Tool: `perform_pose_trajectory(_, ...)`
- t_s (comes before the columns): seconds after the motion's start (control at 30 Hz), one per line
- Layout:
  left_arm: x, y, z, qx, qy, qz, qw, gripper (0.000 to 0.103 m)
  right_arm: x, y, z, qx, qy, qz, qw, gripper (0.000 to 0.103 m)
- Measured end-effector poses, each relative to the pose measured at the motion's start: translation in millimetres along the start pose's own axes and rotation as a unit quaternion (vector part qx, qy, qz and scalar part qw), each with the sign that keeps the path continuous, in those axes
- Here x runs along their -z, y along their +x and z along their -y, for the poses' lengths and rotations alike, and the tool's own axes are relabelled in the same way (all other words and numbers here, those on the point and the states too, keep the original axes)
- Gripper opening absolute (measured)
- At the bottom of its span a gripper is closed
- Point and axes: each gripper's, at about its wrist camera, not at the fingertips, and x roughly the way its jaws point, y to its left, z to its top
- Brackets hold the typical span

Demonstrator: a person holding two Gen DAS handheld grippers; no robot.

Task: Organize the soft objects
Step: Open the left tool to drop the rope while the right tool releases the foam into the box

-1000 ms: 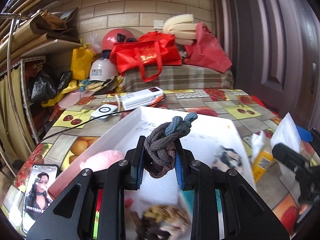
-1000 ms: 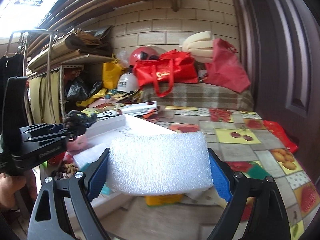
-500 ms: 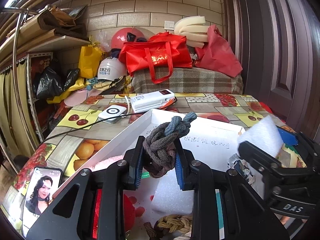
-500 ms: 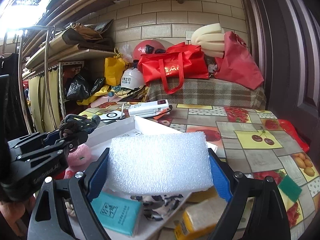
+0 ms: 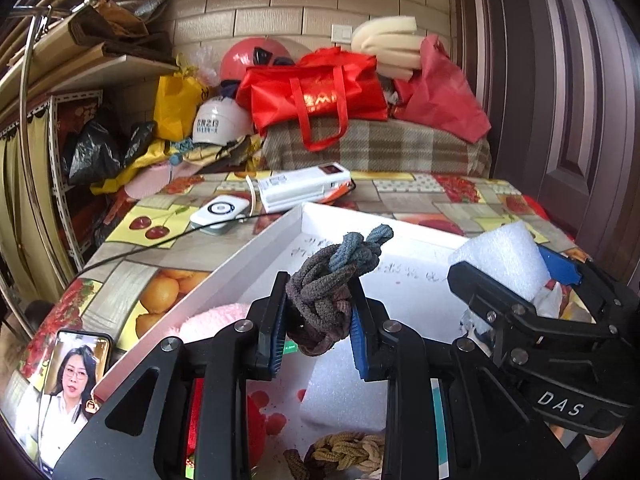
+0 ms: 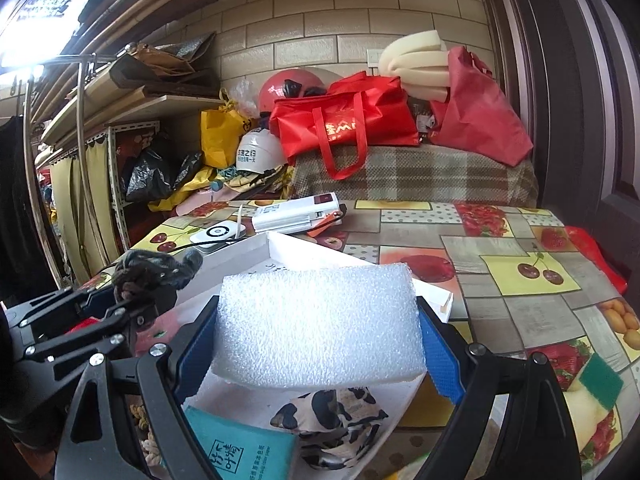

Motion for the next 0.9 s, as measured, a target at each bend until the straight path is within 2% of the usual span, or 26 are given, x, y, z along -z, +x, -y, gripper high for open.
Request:
perform_pose_trajectory(0.27,1,19,-5,-0.003,-0.017,-0.048,0.9987,0.025,-1,10,4,0.002,0.013,-0.019,1.000,0.090)
perform_pose_trajectory(0.9,1,20,-12,-0.003,-0.025,-0.052,0.9983,0.025,-1,9,3,0.008,0.007,-0.020,1.000,0.090)
